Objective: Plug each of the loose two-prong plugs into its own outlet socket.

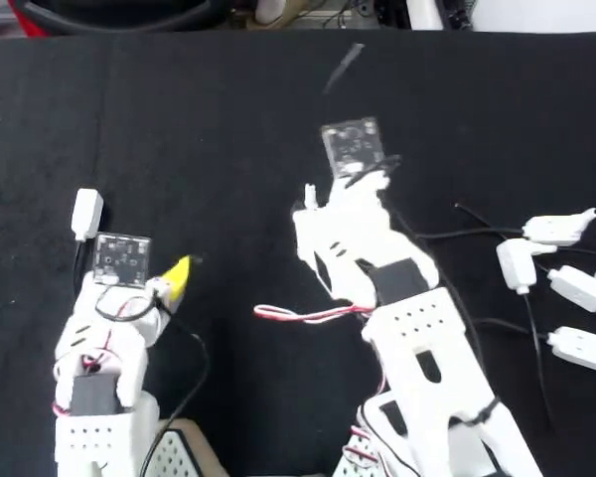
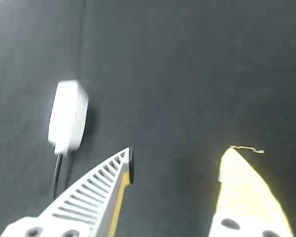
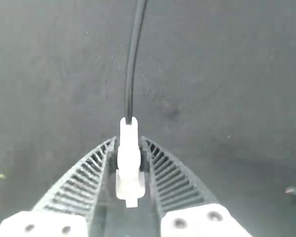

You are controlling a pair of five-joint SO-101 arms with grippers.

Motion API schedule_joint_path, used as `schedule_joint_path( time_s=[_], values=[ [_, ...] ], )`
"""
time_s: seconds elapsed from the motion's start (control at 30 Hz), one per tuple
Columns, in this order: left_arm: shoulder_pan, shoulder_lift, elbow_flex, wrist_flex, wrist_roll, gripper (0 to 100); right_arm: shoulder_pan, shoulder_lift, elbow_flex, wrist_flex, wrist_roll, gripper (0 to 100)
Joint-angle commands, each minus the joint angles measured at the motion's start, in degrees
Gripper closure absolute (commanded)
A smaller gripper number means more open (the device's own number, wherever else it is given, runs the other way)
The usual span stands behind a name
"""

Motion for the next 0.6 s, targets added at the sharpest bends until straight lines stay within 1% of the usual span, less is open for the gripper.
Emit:
schedule_joint_path(
  time_s=[0.0, 0.07, 0.1, 0.23, 0.3, 0.37, 0.47, 0.57],
  values=[
    [7.96, -0.18, 1.19, -3.69, 0.44, 77, -3.34, -1.8, 2.86, -9.85, -14.68, 98.4],
    [10.15, -0.18, 1.19, -3.43, 0.44, 78, -7.56, -1.8, 5.85, -15.21, -17.49, 98.5],
    [10.59, -0.09, 1.19, -3.43, 0.44, 78, -10.2, -1.8, 7.78, -17.76, -17.58, 98.5],
    [10.68, -0.09, 1.19, -2.73, 0.44, 78, -17.93, -1.8, 14.73, -28.48, -14.86, 98.5],
    [11.12, -0.18, 1.19, -0.26, 0.09, 78, -19.52, -1.8, 17.71, -34.9, -12.04, 98.6],
    [11.12, -0.18, 1.19, 1.76, -3.08, 78, -19.6, -1.8, 20.35, -42.02, -9.58, 98.6],
    [11.21, -0.26, 1.19, 2.99, -5.19, 78, -20.4, -1.8, 24.66, -51.52, -8.97, 98.6],
    [12.44, -0.18, 1.19, 3.08, -5.45, 78, -22.51, -1.8, 27.47, -57.49, -9.05, 98.6]
  ],
)
